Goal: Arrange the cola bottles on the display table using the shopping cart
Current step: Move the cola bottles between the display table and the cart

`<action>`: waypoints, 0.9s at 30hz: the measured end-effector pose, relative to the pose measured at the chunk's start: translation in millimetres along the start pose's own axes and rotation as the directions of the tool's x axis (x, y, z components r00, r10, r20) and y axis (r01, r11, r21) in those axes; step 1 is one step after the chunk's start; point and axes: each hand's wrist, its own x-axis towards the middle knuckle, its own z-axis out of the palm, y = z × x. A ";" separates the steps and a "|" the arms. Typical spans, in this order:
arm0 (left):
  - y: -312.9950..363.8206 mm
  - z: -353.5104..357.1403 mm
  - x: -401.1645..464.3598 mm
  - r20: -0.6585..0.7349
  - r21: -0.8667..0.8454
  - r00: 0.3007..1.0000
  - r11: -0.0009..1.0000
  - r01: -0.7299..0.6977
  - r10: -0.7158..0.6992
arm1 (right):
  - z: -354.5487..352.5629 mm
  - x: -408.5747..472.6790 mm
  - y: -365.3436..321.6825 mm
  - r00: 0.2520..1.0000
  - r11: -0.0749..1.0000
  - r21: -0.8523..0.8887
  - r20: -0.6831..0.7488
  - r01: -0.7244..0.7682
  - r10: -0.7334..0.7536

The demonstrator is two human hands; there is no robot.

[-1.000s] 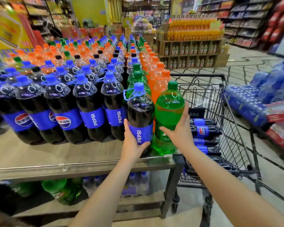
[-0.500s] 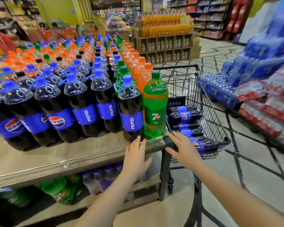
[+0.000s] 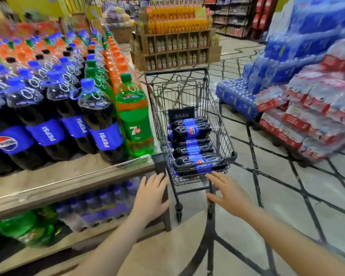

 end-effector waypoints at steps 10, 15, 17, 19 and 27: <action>123.9 33.1 66.4 0.011 0.033 0.998 0.997 0.067 -0.068 | -33.6 -8.7 162.0 0.996 0.996 -0.004 -0.008 0.094 -0.094; 150.3 43.7 96.0 0.001 0.017 0.998 0.998 0.057 -0.057 | -37.3 -1.0 210.9 0.998 0.996 0.067 -0.009 0.066 -0.066; 153.0 49.2 110.0 -0.007 0.019 0.998 0.998 0.063 -0.063 | -37.2 6.5 225.6 0.999 0.997 0.058 -0.008 0.042 -0.041; 152.0 58.2 124.8 -0.009 0.028 0.998 0.997 0.069 -0.068 | -38.6 16.8 237.0 1.000 0.998 0.068 0.007 0.017 -0.017; 126.1 89.3 220.2 -0.017 0.029 1.000 0.999 -0.019 0.020 | -39.3 100.6 279.2 0.990 1.000 0.016 0.141 -0.020 0.018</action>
